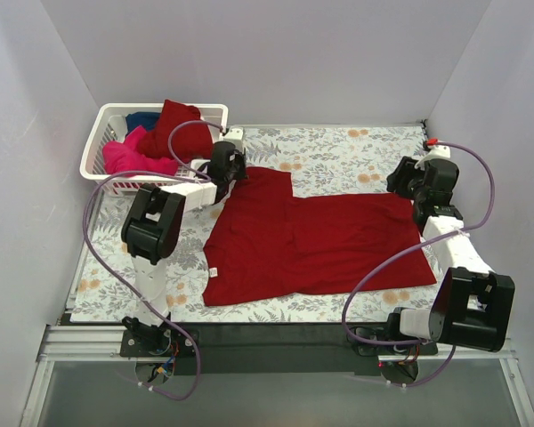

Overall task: Fold and stack the t-shirts
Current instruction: Fold the tshirt

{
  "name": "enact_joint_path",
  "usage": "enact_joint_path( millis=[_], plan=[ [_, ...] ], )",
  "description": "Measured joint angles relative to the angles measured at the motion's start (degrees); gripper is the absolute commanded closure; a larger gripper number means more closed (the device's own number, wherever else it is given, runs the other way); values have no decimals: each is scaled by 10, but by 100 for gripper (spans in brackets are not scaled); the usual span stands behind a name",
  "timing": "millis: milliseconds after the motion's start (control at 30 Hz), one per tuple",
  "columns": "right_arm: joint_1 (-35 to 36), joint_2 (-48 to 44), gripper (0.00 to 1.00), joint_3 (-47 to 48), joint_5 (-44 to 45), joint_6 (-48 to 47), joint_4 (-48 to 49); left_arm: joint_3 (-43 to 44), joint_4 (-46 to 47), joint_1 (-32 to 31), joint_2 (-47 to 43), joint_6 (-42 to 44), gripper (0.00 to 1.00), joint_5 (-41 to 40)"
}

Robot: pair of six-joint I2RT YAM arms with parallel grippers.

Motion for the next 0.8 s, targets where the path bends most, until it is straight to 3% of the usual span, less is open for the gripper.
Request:
enact_joint_path(
  millis=[333, 800],
  plan=[
    [-18, 102, 52, 25, 43, -20, -20, -57, 45, 0, -60, -12, 100, 20],
    [-25, 272, 54, 151, 96, -30, -34, -93, 64, 0, -82, -19, 100, 35]
  ],
)
